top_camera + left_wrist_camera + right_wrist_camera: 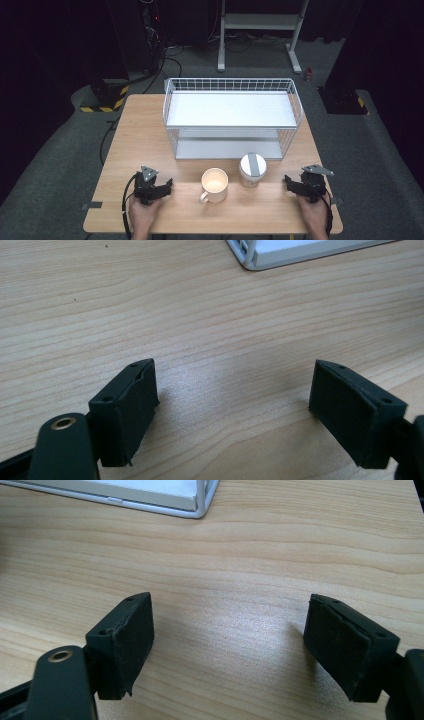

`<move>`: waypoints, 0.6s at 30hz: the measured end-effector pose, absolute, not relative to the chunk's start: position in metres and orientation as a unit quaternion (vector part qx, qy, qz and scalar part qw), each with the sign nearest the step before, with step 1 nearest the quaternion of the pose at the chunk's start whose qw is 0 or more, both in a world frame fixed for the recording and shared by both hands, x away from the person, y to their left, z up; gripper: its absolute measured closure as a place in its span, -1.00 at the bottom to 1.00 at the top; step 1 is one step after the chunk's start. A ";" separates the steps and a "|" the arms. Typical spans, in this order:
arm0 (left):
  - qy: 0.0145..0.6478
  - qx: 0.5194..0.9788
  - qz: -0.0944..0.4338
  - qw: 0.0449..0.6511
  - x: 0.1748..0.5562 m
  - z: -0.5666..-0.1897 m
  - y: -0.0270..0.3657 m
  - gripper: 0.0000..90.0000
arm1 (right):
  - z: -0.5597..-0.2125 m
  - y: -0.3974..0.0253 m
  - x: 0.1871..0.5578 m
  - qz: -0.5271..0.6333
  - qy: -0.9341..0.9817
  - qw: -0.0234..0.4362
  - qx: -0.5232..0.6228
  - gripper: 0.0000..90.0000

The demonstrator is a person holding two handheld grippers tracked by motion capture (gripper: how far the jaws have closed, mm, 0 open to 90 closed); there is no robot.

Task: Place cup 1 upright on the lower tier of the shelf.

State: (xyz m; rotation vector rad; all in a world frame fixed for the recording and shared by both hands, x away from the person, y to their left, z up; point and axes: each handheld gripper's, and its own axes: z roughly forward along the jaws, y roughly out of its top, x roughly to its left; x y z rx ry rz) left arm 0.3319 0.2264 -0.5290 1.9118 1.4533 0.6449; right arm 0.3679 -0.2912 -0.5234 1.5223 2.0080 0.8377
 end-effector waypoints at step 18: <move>0.551 0.730 0.245 0.321 0.333 -0.529 0.227 -0.58 | -0.523 -0.291 0.368 0.306 0.734 0.241 0.556 -0.55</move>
